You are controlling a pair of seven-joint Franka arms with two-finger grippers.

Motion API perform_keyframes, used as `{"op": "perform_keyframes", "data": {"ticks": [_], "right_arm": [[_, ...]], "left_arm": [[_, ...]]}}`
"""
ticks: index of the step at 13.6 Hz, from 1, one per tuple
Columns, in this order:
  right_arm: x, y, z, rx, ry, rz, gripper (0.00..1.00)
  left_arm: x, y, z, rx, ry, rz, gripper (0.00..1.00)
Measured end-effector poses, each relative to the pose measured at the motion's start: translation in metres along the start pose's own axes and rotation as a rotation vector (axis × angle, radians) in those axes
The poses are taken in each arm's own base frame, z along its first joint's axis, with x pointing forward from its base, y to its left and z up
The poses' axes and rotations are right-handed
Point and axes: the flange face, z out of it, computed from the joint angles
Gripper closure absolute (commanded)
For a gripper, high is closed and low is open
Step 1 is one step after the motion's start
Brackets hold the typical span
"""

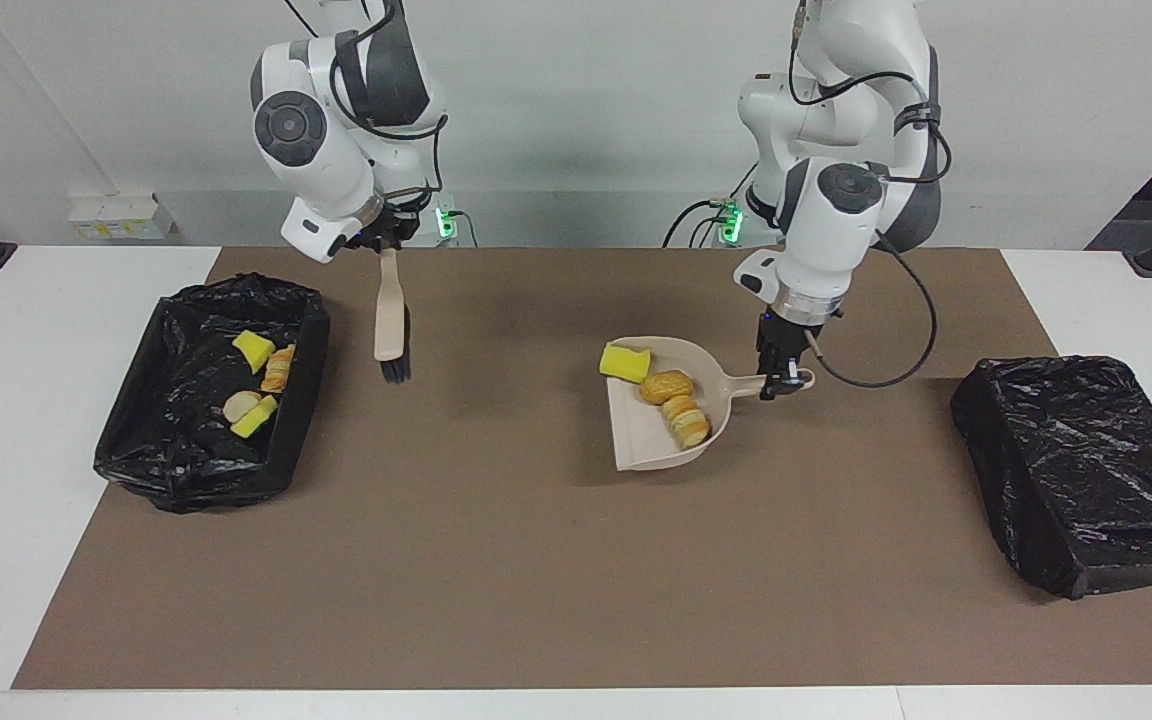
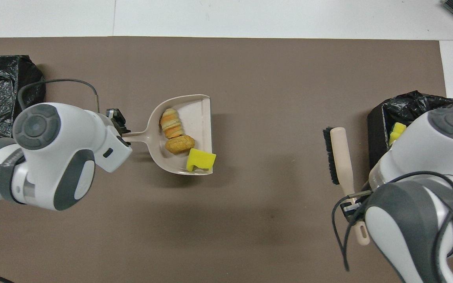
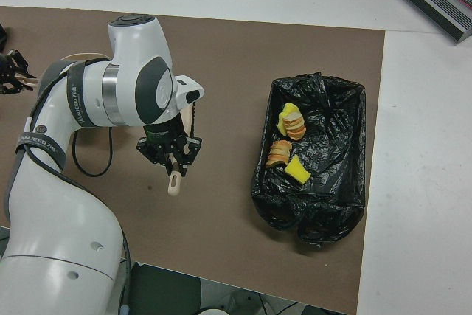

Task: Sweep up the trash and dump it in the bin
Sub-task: 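Tip the dustpan into the farther-left bin with the left gripper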

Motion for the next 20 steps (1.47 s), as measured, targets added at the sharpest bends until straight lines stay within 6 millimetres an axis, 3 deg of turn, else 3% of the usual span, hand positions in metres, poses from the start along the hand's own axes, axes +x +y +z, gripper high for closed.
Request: {"op": "perform_keyframes", "data": {"ticks": [3,6,10,12,14,16,20], "right_arm": [[-0.006,-0.081,0.018,0.039,-0.027,0.036,1.0],[-0.009,-0.153,0.04,0.109,-0.017,0.058,1.0],[-0.016,-0.26,0.097,0.112,-0.01,0.084,1.0],[-0.014,-0.296,0.132,0.085,-0.004,0.094,1.0],[-0.005,-0.315,0.166,0.056,-0.008,0.098,1.0],[0.004,-0.317,0.184,0.035,-0.031,0.108,1.0],[0.009,-0.303,0.184,-0.001,-0.059,0.109,1.0]], "left_arm": [[-0.084,-0.029,-0.028,0.026,-0.019,-0.081,1.0],[-0.173,-0.038,-0.046,0.03,-0.015,-0.172,1.0],[-0.281,-0.042,-0.082,0.05,-0.012,-0.201,1.0],[-0.329,-0.045,-0.098,0.067,-0.031,-0.198,1.0],[-0.384,-0.046,-0.111,0.097,-0.06,-0.195,1.0],[-0.43,-0.047,-0.124,0.111,-0.086,-0.194,1.0],[-0.487,-0.049,-0.138,0.115,-0.166,-0.148,1.0]]}}
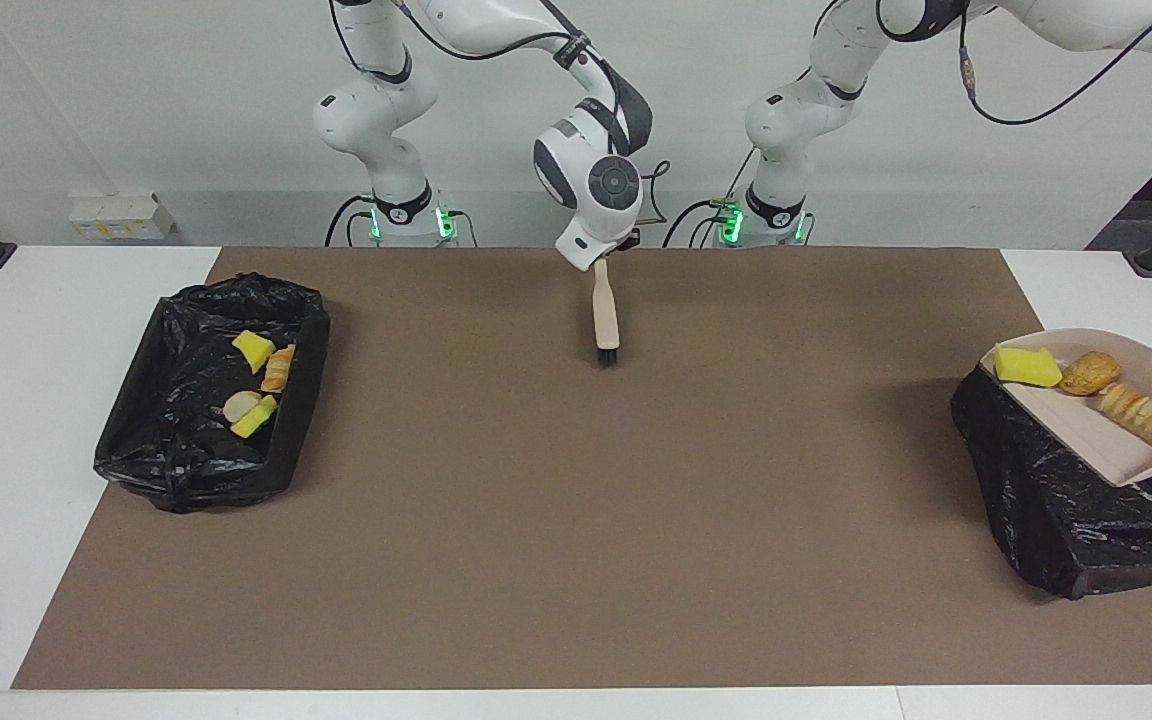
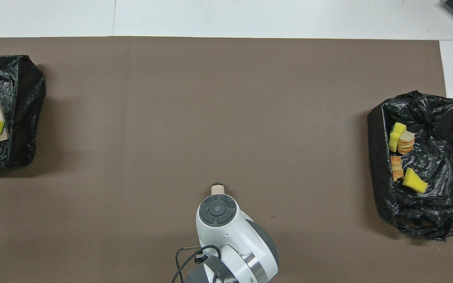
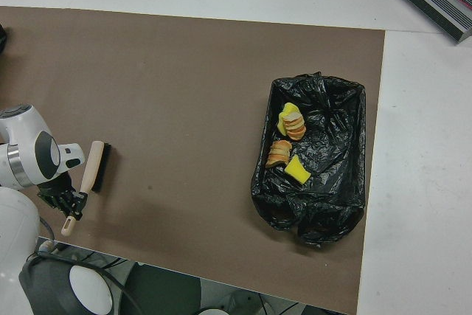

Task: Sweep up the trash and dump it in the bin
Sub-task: 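Tip the dustpan into the farther-left bin with the left gripper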

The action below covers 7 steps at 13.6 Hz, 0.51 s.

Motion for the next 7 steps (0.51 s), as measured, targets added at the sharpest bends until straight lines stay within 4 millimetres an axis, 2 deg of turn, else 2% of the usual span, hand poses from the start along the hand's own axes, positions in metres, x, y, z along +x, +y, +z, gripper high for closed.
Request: {"op": "perform_keyframes", "data": {"ticks": [2,4,7], "right_arm": [[0.006,0.008,-0.003,-0.009,0.003,-0.001,1.0],[0.014,0.016,-0.007,0.0,0.004,-0.008,1.0],[0.02,0.022,-0.01,0.007,0.003,-0.006,1.0]], "left_arm": [[-0.023,-0.012,0.006,0.008,-0.041,0.036,1.0],[-0.042,-0.022,0.024,0.002,-0.082,0.076,1.0],[-0.048,-0.04,0.041,0.0,-0.175,0.142,1.0]]}}
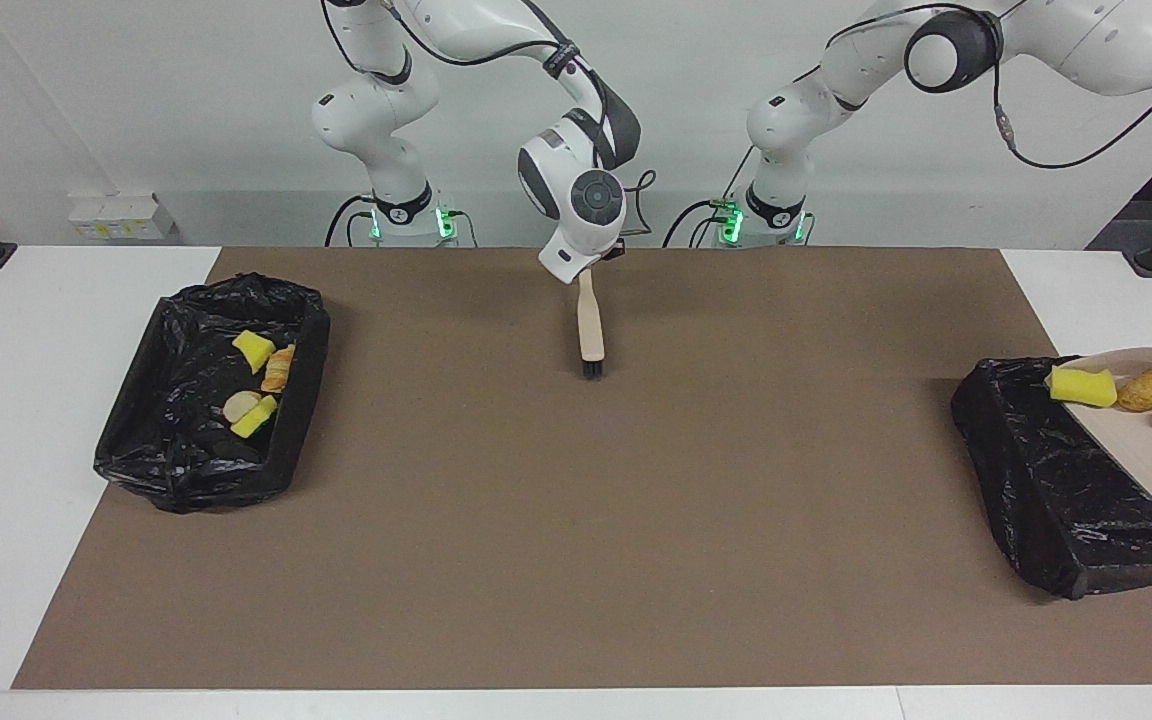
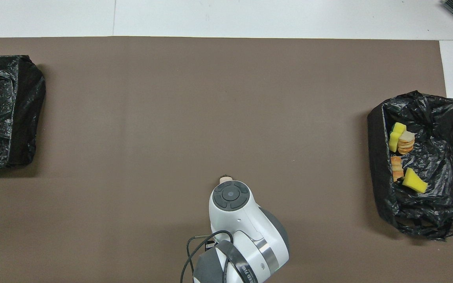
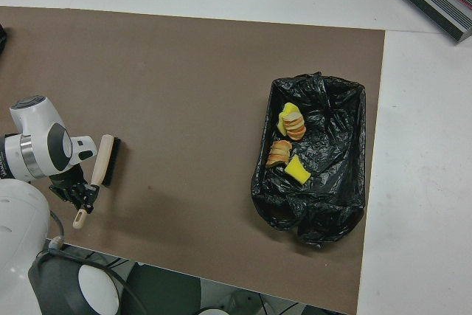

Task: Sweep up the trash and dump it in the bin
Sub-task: 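Tip the dustpan into the farther-left bin with the left gripper, then set the brush down on the table with the right gripper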

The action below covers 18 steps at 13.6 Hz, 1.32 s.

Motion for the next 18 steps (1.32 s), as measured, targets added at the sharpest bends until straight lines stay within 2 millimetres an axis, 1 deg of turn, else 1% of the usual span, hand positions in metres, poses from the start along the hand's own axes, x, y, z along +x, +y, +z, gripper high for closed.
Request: {"op": "perform_keyframes", "data": {"ticks": [2,6,7,8,9,12,14,16,18], "right_arm": [[0.001,0.0,0.0,0.0,-0.001,0.001,1.0],[0.003,0.0,0.004,-0.005,-0.007,0.003,1.0],[0.003,0.0,0.004,-0.005,-0.007,0.003,0.84],[0.003,0.0,0.004,-0.005,-0.007,0.003,0.34],[0.003,0.0,0.004,-0.005,-0.007,0.003,0.0],[0.005,-0.004,0.001,0.0,-0.001,0.0,0.0],[0.007,-0.009,-0.012,0.015,0.019,-0.007,0.0],[0.014,-0.007,-0.033,0.028,0.065,-0.011,0.0],[0.032,0.013,-0.072,0.057,0.131,-0.008,0.0]], "left_arm": [[0.004,-0.008,-0.003,-0.006,-0.065,0.053,1.0],[0.026,-0.027,-0.016,-0.03,-0.194,0.173,1.0],[0.03,-0.029,-0.018,-0.041,-0.223,0.197,1.0],[0.033,-0.031,-0.019,-0.053,-0.253,0.221,1.0],[0.037,-0.034,-0.021,-0.062,-0.28,0.245,1.0],[0.054,-0.044,-0.026,-0.081,-0.351,0.315,1.0],[0.063,-0.05,-0.03,-0.088,-0.389,0.35,1.0],[0.069,-0.054,-0.04,-0.086,-0.424,0.373,1.0],[0.073,-0.058,-0.058,-0.087,-0.486,0.405,1.0]]}}
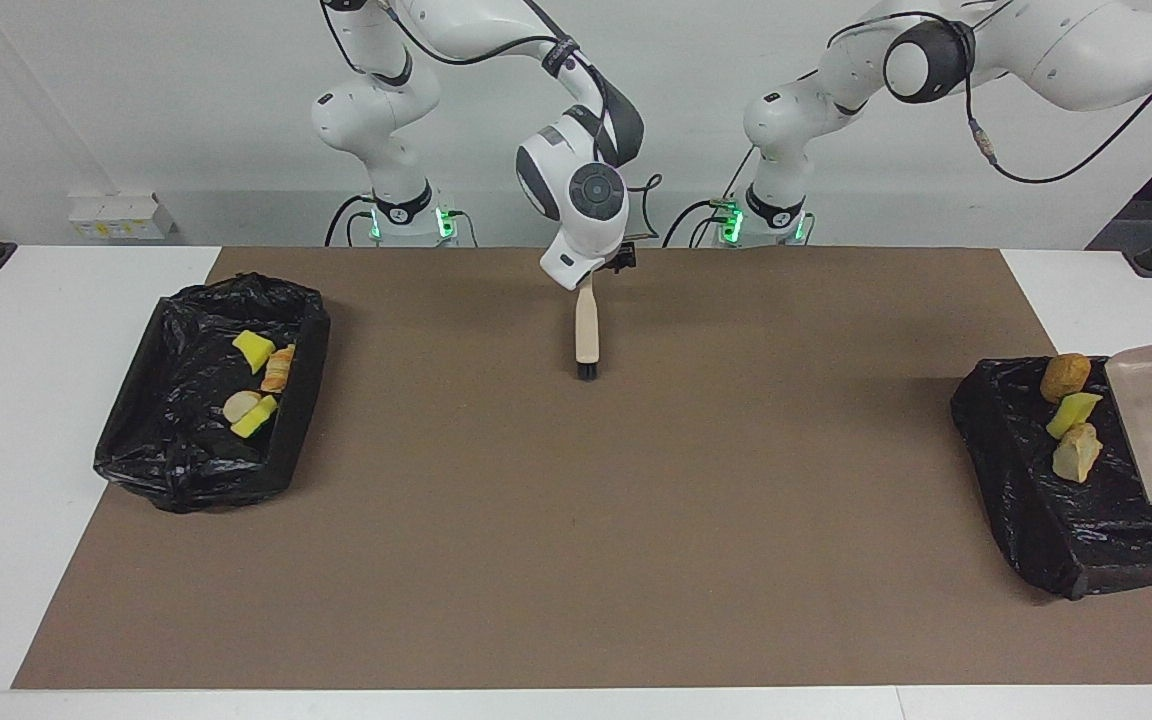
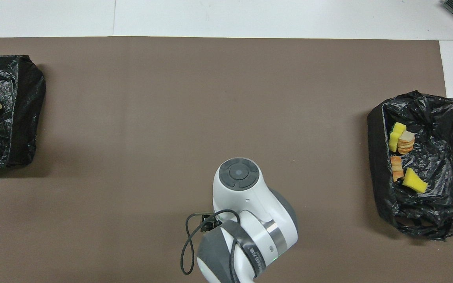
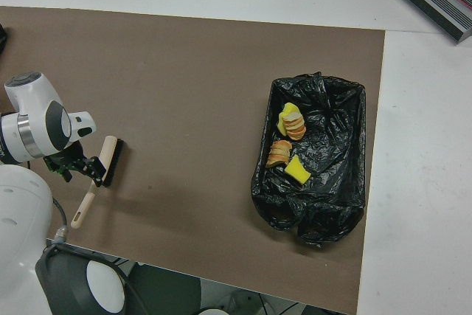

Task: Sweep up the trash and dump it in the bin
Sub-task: 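Set the brush down on the table with the right gripper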

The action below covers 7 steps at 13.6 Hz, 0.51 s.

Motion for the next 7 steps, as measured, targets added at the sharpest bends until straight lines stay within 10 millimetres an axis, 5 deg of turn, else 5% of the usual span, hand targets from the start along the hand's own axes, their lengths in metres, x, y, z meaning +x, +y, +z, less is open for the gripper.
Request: {"op": "perform_keyframes", "data": {"ticks": [4,7], "right_arm": [[0.034,0.054,-0.096,-0.028,0.216,-0.022,0.0],[0.055,0.098,-0.137,-0.067,0.312,-0.03,0.0]], "left_arm": [[0.0,-0.01,-0.036,-0.021,-0.09,0.061,1.0],[-0.001,-0.014,-0.056,-0.023,-0.137,0.085,1.0]]}}
